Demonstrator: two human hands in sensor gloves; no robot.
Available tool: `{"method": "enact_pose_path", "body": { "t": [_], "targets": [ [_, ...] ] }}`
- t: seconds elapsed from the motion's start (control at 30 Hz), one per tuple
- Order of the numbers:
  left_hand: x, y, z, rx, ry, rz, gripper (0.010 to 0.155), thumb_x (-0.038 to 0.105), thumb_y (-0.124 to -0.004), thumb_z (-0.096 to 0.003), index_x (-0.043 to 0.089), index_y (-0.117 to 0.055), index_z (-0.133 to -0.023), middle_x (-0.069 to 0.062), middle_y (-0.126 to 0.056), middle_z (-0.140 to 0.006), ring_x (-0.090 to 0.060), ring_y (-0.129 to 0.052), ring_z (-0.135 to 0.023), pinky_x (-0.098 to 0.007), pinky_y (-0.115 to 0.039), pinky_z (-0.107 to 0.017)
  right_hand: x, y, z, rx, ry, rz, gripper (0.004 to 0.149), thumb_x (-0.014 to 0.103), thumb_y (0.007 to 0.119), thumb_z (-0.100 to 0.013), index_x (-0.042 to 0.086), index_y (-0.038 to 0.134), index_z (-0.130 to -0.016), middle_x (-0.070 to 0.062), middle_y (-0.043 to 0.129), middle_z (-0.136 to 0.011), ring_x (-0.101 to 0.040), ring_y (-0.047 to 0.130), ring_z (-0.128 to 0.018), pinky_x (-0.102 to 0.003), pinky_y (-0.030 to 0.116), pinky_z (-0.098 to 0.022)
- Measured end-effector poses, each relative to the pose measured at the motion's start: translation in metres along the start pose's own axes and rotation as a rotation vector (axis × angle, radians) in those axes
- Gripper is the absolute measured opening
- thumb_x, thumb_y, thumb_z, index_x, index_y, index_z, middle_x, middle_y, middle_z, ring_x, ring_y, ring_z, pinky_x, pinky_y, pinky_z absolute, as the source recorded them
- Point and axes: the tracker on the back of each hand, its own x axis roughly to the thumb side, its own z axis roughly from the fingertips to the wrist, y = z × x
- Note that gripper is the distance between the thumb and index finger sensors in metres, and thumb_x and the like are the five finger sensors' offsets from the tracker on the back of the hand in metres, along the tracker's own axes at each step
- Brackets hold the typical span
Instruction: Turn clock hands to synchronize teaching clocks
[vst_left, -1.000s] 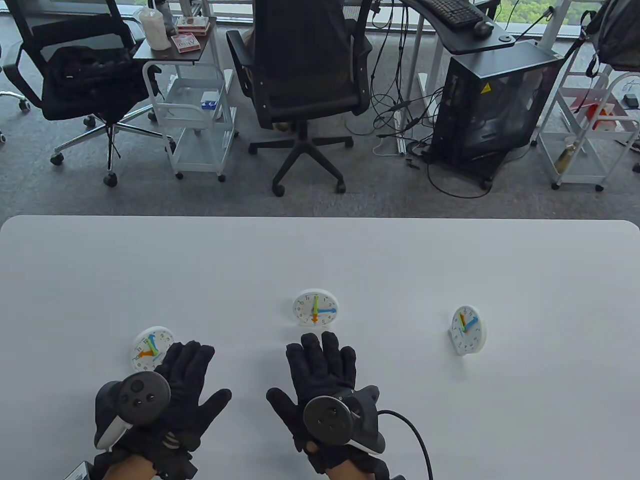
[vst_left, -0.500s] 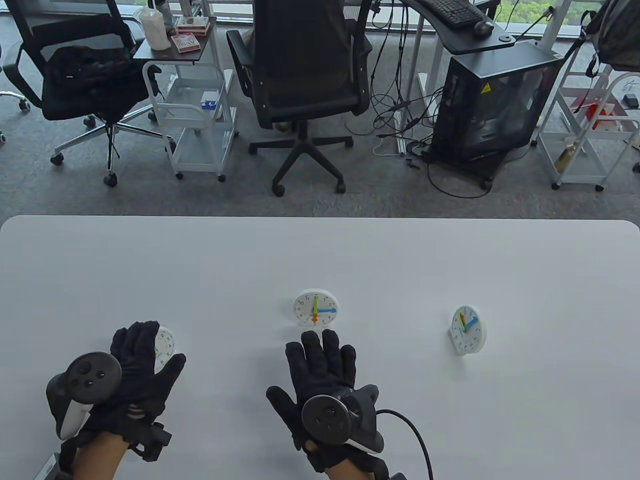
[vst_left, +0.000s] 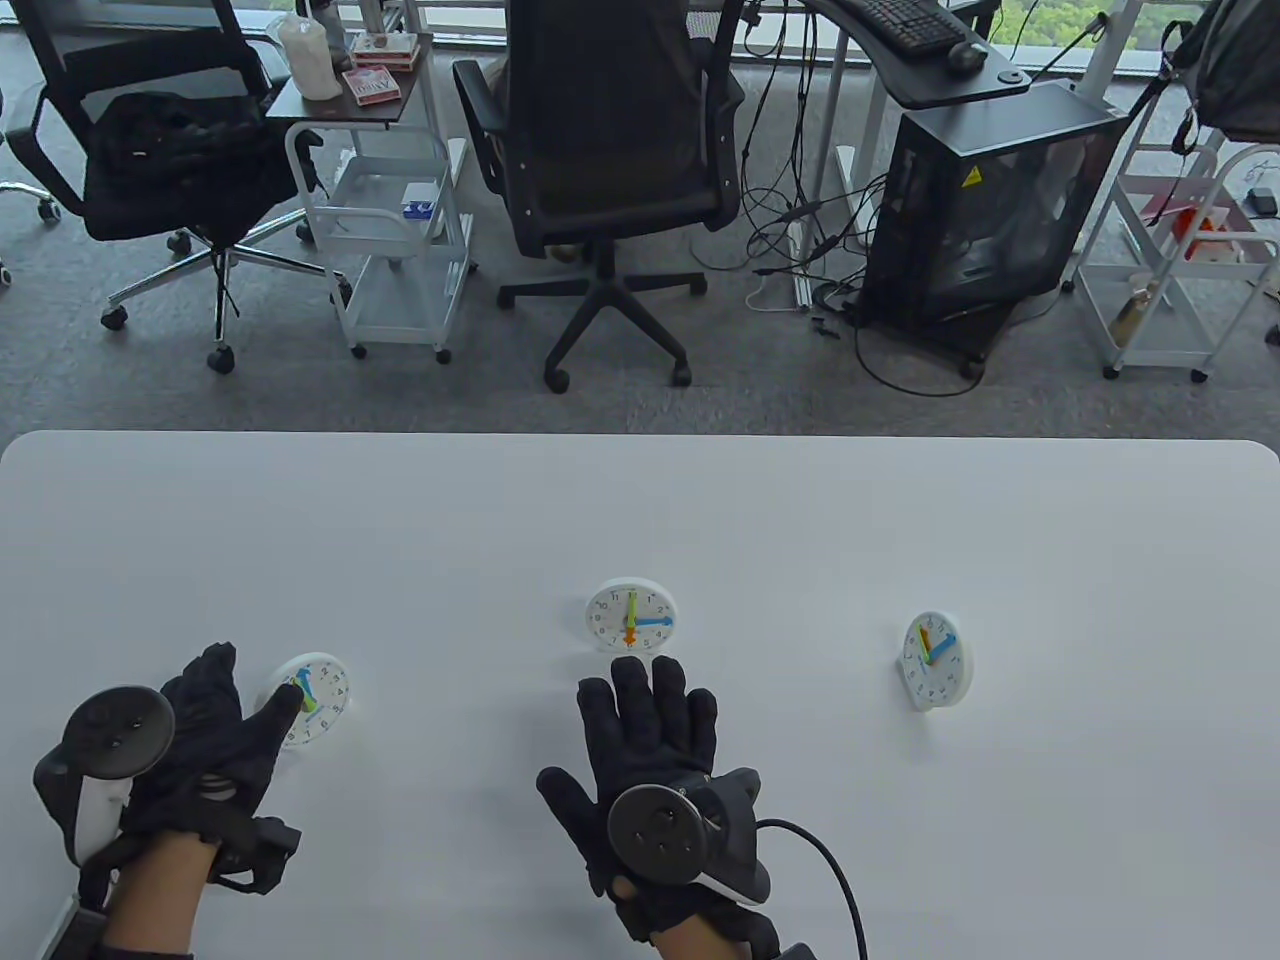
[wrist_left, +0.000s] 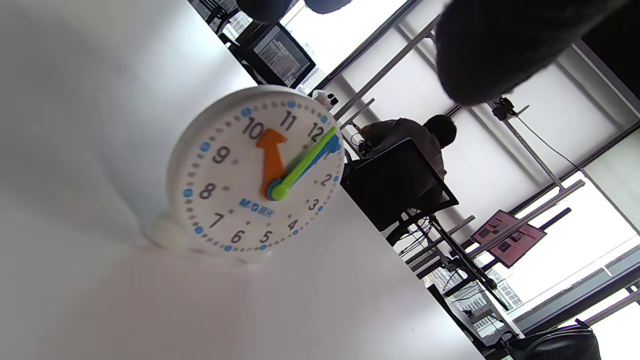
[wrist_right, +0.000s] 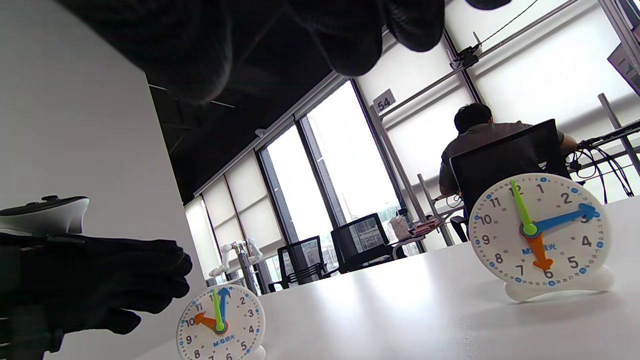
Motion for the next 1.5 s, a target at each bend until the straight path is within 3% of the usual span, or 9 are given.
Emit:
{"method": "enact_pose_path", "body": {
  "t": [0.4, 0.7, 0.83, 1.1, 1.5],
  "targets": [
    [-0.033, -0.015, -0.019, -0.107, 0.162, 0.045, 0.077, 0.040, -0.089, -0.0494, 0.012, -0.047, -0.108, -0.024, -0.060, -0.113, -0.059, -0.055, -0.100, -0.074, -0.033, -0.063, 0.000, 0.002, 0.000, 0.014, 0.002, -0.012, 0.082, 0.057, 0.069, -0.052, -0.004, 0.054, -0.106, -0.033, 0.042, -0.108, -0.065, 0.033, -0.094, -0.076, 0.026, -0.057],
    [-0.047, -0.020, -0.030, -0.072, 0.167, 0.073, 0.059, 0.035, -0.091, -0.0481, 0.015, -0.069, -0.099, -0.017, -0.086, -0.099, -0.055, -0.067, -0.097, -0.074, -0.034, -0.063, 0.001, 0.003, -0.001, 0.025, 0.004, -0.019, 0.082, 0.057, 0.069, -0.052, -0.004, 0.054, -0.106, -0.033, 0.042, -0.108, -0.065, 0.033, -0.094, -0.075, 0.026, -0.057],
    [-0.047, -0.018, -0.029, -0.076, 0.174, 0.164, 0.051, 0.033, -0.090, -0.0482, 0.016, -0.075, -0.094, -0.015, -0.091, -0.094, -0.052, -0.073, -0.094, -0.074, -0.037, -0.064, 0.001, 0.003, -0.001, 0.017, 0.005, -0.024, 0.082, 0.056, 0.069, -0.052, -0.004, 0.054, -0.106, -0.033, 0.041, -0.108, -0.066, 0.032, -0.094, -0.076, 0.026, -0.057],
    [-0.029, -0.014, -0.022, -0.052, 0.055, 0.263, 0.050, 0.035, -0.088, -0.0482, 0.016, -0.077, -0.093, -0.013, -0.097, -0.086, -0.048, -0.083, -0.085, -0.073, -0.043, -0.063, 0.000, 0.003, -0.001, 0.011, 0.005, -0.034, 0.082, 0.056, 0.069, -0.052, -0.004, 0.054, -0.106, -0.033, 0.041, -0.108, -0.066, 0.033, -0.094, -0.076, 0.027, -0.057],
    [0.026, -0.022, 0.006, -0.158, -0.220, 0.415, 0.051, 0.035, -0.086, -0.0497, 0.014, -0.077, -0.096, -0.012, -0.098, -0.084, -0.047, -0.087, -0.079, -0.074, -0.049, -0.062, -0.002, 0.008, 0.001, 0.009, 0.049, -0.233, 0.082, 0.056, 0.069, -0.052, -0.004, 0.051, -0.106, -0.033, 0.041, -0.108, -0.066, 0.038, -0.093, -0.076, 0.030, -0.057]
  ]
}}
